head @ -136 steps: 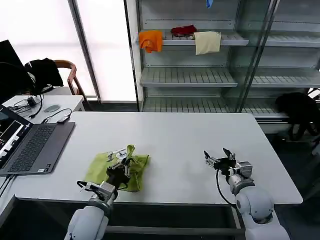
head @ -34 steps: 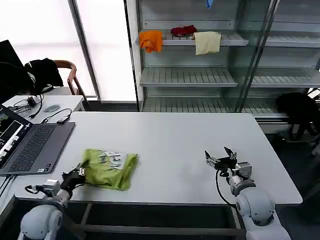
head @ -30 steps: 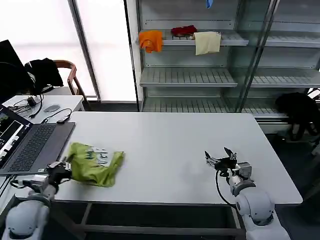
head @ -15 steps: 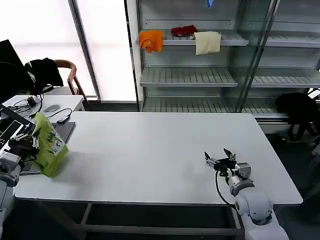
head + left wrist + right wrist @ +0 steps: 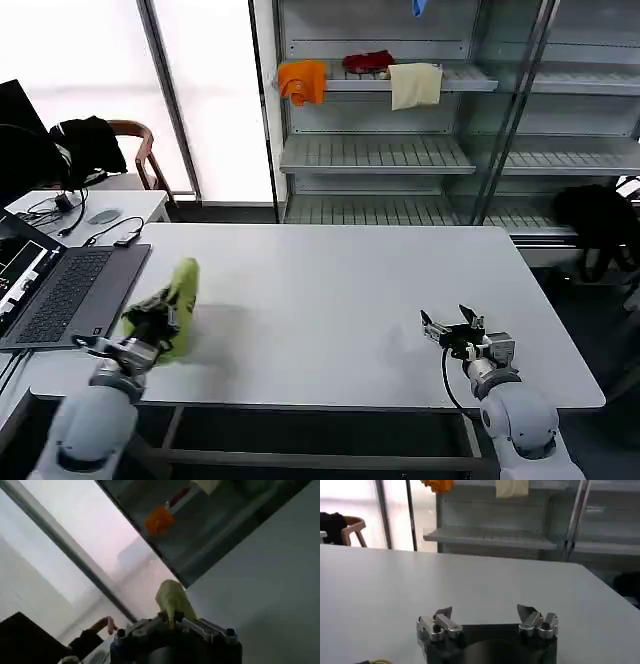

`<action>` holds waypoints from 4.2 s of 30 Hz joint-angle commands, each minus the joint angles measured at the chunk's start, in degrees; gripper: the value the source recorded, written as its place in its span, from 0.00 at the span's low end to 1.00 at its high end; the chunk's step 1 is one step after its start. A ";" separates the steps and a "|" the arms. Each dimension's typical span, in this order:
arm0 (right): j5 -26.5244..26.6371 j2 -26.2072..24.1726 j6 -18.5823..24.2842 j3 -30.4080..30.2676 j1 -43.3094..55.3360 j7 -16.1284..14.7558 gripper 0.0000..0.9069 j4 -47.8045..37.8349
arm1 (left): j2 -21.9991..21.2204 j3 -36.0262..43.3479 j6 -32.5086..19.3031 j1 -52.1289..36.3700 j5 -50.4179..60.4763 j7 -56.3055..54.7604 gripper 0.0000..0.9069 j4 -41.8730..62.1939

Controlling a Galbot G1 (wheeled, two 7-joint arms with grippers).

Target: Fold and organize the clothes.

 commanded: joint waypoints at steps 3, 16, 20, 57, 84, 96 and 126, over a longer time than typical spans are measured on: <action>0.00 0.17 -0.66 0.55 -0.19 0.24 1.00 1.09 | -12.40 23.39 3.72 -4.11 -9.71 -8.44 1.00 1.22; 4.18 5.39 -0.98 -8.29 6.63 -2.42 1.00 -3.65 | -9.22 21.48 0.82 -4.97 -32.57 -5.28 1.00 -9.00; 11.77 7.86 -1.17 -13.62 9.12 -2.38 1.00 -6.49 | -7.18 13.40 -0.20 -5.25 -34.30 -4.55 1.00 -9.59; 14.88 12.43 -1.13 -29.99 15.01 -3.83 0.00 -16.47 | -8.16 -2.17 -1.86 0.47 -36.84 -6.51 1.00 -1.14; 7.15 5.74 -1.13 -21.47 12.19 -2.45 0.00 -8.85 | -8.76 -1.82 -2.15 0.41 -35.84 -7.81 1.00 -0.15; 12.78 -6.36 -1.11 -15.27 7.07 -4.48 0.00 -3.24 | -9.66 -0.07 -1.79 -0.44 -34.00 -7.79 1.00 0.22; 2.14 -16.68 15.14 4.75 -1.83 0.22 1.00 -3.32 | -7.55 -4.96 -4.80 0.57 -40.00 -7.17 1.00 1.61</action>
